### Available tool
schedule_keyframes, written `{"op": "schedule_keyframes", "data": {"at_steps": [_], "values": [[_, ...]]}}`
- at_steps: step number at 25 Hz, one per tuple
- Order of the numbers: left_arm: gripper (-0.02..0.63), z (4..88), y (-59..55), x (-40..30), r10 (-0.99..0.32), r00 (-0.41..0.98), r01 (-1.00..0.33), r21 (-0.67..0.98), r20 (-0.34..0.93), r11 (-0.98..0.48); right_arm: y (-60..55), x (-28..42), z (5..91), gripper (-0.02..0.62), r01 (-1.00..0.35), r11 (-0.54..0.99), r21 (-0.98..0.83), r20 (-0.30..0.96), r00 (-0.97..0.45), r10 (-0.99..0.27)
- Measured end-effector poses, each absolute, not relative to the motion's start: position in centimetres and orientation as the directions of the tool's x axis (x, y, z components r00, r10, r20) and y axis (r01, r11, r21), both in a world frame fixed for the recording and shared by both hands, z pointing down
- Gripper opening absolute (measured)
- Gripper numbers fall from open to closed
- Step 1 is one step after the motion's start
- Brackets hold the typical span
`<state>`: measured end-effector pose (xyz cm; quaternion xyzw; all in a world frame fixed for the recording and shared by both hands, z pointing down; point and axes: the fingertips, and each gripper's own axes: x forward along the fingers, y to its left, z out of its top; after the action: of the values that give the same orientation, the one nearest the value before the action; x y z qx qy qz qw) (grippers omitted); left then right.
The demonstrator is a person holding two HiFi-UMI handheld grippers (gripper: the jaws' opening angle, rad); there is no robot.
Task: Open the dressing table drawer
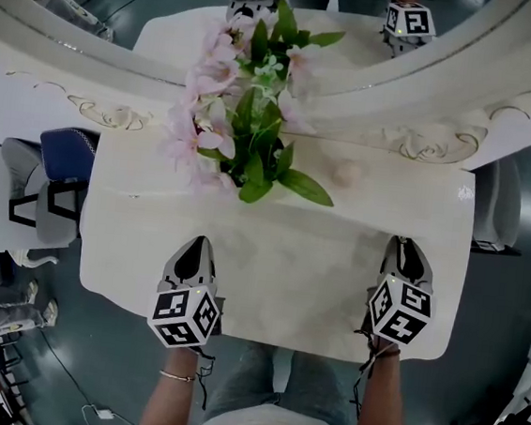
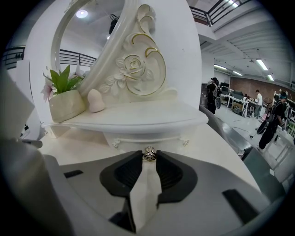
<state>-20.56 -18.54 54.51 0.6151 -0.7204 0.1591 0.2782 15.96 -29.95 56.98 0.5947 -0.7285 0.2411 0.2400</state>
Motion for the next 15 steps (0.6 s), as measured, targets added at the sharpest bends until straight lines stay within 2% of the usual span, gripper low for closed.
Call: {"op": "schedule_keyframes", "data": {"at_steps": [15], "values": [[0.018,54.3,-18.3,-20.8,-0.801,-0.074,-0.977,0.119,0.595,0.179,-28.8,15.9,57.0,0.101,-0.984,0.159,-0.075,0.639,-0.17,-0.75]]}}
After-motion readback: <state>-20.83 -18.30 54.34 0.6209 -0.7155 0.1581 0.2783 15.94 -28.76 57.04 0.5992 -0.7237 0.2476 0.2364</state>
